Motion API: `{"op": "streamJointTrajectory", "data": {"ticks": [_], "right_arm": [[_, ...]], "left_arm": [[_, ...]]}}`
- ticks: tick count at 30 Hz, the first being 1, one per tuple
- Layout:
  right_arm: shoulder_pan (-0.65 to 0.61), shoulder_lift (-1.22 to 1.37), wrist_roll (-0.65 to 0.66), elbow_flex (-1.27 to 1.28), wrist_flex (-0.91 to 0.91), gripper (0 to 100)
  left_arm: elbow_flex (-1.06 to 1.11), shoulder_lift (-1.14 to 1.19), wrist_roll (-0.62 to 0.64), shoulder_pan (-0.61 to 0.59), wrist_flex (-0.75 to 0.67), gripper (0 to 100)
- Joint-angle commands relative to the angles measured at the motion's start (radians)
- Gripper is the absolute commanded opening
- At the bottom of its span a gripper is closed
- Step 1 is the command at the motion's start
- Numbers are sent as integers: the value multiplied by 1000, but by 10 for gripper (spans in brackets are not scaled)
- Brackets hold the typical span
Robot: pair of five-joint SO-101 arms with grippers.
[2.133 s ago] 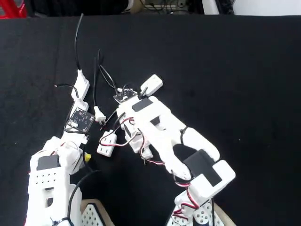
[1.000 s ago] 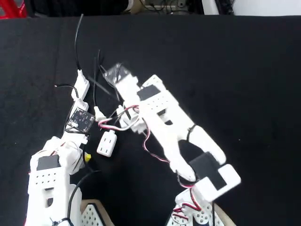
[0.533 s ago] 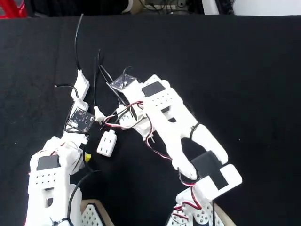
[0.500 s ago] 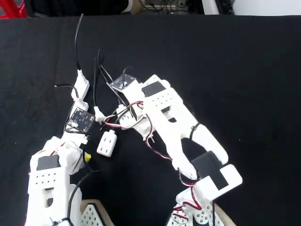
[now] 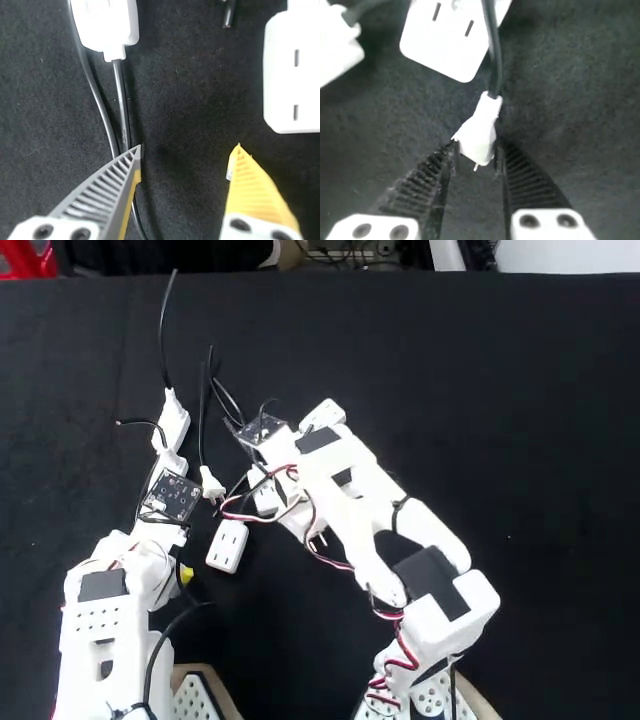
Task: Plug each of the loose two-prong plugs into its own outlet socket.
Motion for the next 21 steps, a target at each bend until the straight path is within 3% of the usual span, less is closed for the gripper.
{"op": "streamJointTrajectory", "data": {"ticks": [1, 17, 21], "right_arm": [[-8, 16, -15, 1, -48, 114], [-14, 16, -60, -27, -66, 60], [-77, 24, -78, -50, -58, 42]], "left_arm": [[-4, -8, -11, 12, 8, 274], [-4, -8, -11, 12, 8, 274], [-4, -8, -11, 12, 8, 274]]}}
